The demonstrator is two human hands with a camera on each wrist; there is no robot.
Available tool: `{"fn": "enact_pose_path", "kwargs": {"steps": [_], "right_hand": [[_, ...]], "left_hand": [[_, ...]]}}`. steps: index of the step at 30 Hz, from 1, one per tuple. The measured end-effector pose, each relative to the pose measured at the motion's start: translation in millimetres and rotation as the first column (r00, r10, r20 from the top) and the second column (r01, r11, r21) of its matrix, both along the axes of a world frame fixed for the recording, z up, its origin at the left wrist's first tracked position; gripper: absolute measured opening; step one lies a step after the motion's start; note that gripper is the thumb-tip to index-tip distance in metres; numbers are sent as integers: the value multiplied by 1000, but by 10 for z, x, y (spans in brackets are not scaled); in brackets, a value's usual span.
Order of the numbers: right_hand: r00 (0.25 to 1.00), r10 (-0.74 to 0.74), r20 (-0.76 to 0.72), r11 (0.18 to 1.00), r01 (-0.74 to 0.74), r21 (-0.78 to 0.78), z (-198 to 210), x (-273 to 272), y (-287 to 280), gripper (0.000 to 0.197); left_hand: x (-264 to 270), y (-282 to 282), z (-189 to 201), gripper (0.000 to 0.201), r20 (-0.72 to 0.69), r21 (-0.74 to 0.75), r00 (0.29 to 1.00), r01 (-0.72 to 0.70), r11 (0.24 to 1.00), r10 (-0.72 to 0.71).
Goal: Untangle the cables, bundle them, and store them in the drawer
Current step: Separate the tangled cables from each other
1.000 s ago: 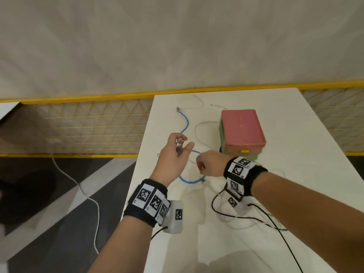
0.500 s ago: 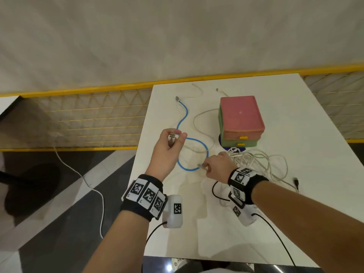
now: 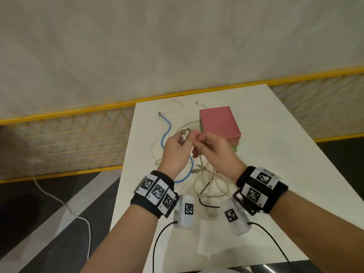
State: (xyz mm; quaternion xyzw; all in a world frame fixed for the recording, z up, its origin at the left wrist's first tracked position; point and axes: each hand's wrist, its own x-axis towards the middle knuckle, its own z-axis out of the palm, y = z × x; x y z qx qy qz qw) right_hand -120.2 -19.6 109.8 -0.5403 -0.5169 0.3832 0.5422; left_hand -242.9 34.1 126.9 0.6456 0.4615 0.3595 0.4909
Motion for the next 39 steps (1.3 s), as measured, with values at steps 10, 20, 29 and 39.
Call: {"fn": "enact_pose_path", "kwargs": {"steps": [10, 20, 29, 39], "right_hand": [[989, 71, 128, 996, -77, 45, -32, 33, -151, 21], [576, 194, 794, 980, -157, -126, -316, 535, -60, 24], [497, -2, 868, 998, 53, -28, -248, 710, -83, 25], [382, -59, 922, 994, 110, 18, -236, 840, -128, 14]], "left_hand": [[197, -48, 248, 30, 161, 19, 978, 129, 991, -130], [29, -25, 537, 37, 518, -76, 855, 44, 996, 1], [-72, 38, 446, 15, 10, 186, 995, 95, 978, -99], [165, 2, 333, 27, -217, 136, 962, 198, 971, -165]]}}
